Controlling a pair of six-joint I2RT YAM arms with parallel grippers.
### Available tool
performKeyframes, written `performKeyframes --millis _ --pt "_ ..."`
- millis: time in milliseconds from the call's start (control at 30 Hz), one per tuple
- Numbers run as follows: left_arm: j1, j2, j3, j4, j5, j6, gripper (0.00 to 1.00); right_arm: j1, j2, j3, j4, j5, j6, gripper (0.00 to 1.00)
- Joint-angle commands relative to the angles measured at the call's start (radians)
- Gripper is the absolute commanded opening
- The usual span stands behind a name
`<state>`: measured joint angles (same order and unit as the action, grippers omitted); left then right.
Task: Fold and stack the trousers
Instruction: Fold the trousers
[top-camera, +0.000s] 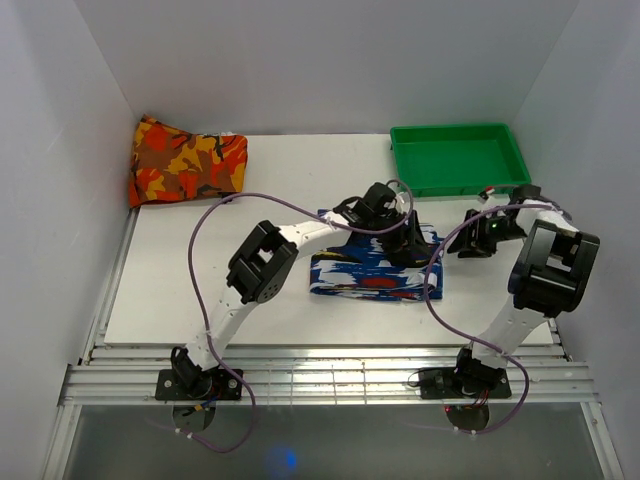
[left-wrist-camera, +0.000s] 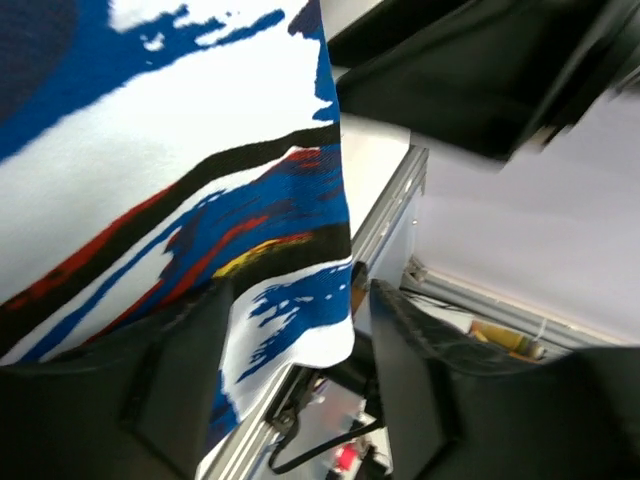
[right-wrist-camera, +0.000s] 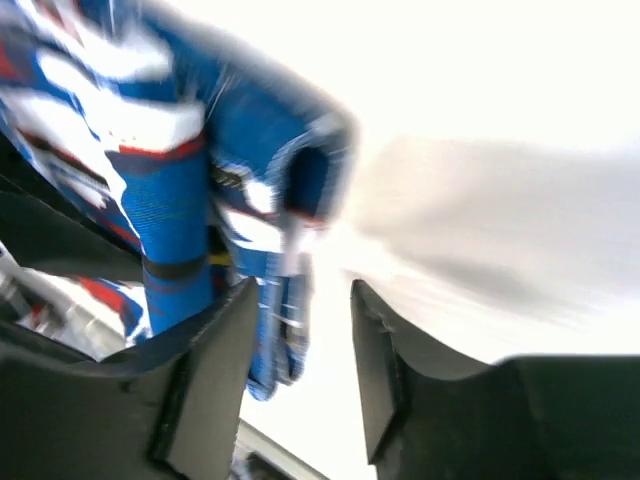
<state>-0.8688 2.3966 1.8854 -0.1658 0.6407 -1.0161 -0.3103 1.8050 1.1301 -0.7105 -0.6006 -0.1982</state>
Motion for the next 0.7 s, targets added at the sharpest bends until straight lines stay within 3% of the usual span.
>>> performKeyframes --millis 0,67,100,133,167,300,367,433,467,567,667 --pt "0.053 -0.151 -0.006 -0.047 0.028 0.105 0.7 -0.065 -0.059 0.161 -0.099 0.067 -0.116 0.5" --pt "0.074 -0.19 -0.008 -0.081 0.045 0.143 0.79 -0.073 -0.061 0.218 -0.147 0.068 -0.142 0.57" --pt "0.083 -0.207 -0.017 -0.125 0.042 0.193 0.91 -0.073 -0.061 0.274 -0.18 0.032 -0.171 0.6" --pt "0.093 -0.229 -0.029 -0.139 0.042 0.218 0.97 -0.072 -0.061 0.301 -0.197 0.004 -0.181 0.63" --pt "0.112 -0.279 -0.048 -0.15 0.042 0.244 0.98 -0.069 -0.058 0.324 -0.21 -0.029 -0.182 0.7" --pt "0.187 -0.446 -0.195 -0.146 0.025 0.365 0.98 0.003 -0.032 0.421 -0.282 -0.175 -0.193 0.76" --pt "0.258 -0.528 -0.343 -0.098 0.027 0.407 0.98 0.078 -0.039 0.412 -0.282 -0.217 -0.185 0.8" --pt "0.321 -0.617 -0.435 -0.006 0.117 0.43 0.98 0.163 -0.042 0.381 -0.28 -0.297 -0.179 0.84" --pt "0.367 -0.631 -0.492 0.014 0.254 0.465 0.98 0.186 -0.039 0.369 -0.28 -0.324 -0.184 0.88" --pt "0.401 -0.685 -0.598 0.087 0.411 0.498 0.98 0.258 -0.01 0.326 -0.329 -0.422 -0.251 0.89" --pt "0.401 -0.708 -0.727 0.266 0.519 0.412 0.97 0.27 0.027 0.255 -0.406 -0.461 -0.311 0.88"
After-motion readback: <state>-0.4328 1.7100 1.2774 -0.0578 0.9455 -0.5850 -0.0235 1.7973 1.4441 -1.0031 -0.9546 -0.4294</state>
